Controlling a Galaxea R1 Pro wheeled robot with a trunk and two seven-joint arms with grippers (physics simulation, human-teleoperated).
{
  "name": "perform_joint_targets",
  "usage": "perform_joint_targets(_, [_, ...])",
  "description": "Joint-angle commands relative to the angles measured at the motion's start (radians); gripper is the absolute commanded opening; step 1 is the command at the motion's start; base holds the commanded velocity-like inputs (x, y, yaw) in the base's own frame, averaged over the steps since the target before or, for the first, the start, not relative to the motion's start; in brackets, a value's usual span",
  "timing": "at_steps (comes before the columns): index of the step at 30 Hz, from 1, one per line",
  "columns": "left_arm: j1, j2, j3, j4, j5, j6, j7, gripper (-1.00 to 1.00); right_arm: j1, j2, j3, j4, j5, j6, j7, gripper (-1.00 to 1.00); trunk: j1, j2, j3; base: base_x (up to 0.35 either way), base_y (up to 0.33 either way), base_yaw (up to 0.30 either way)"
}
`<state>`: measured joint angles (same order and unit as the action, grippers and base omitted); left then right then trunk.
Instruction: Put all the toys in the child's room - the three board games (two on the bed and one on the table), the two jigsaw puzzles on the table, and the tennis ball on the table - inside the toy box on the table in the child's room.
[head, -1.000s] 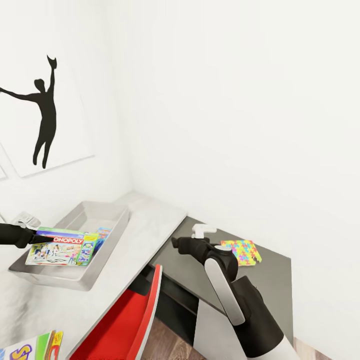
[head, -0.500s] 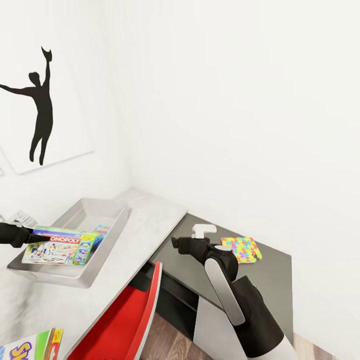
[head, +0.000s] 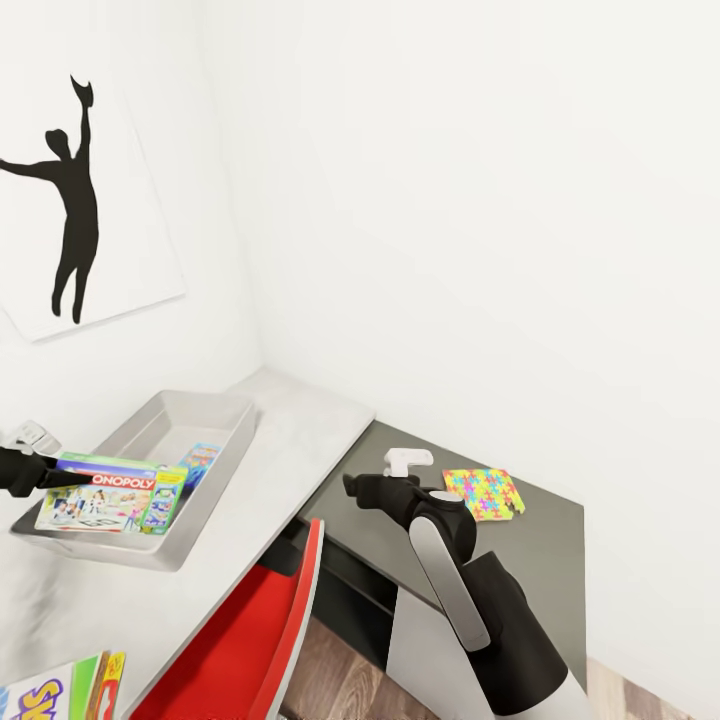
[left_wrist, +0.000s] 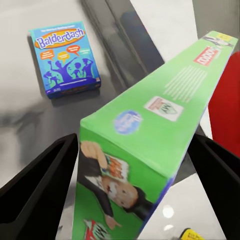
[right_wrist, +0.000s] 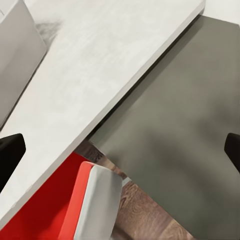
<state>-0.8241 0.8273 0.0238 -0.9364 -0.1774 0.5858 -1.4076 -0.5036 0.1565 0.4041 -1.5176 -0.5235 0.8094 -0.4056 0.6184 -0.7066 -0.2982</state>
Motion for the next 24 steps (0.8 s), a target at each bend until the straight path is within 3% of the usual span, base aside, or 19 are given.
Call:
perform_joint_targets(1, [-0.001,0.000,0.002,-0.001,-0.009,0.010,-0.010,-1.00,-0.001,0.000,0.001,-0.001,-0.010,0.002,-0.010,1.00,0.000,-0.001,-0.003,0.000,0.000,0.000])
perform_joint_targets(19, [-0.001,-0.001,0.002,-0.001,-0.011,0.009,-0.001,-1.00,0.000,0.000,0.001,-0.003,-0.010,0.002,-0.010,1.00,0.000,-0.001,-0.031,0.000,0.000,0.000])
perform_joint_targets(24, [-0.001,0.000,0.002,-0.001,-0.012,-0.019,0.000,-1.00,-0.001,0.000,0.001,-0.003,-0.010,0.002,-0.010,1.00,0.000,-0.001,-0.033,0.000,0.000,0.000])
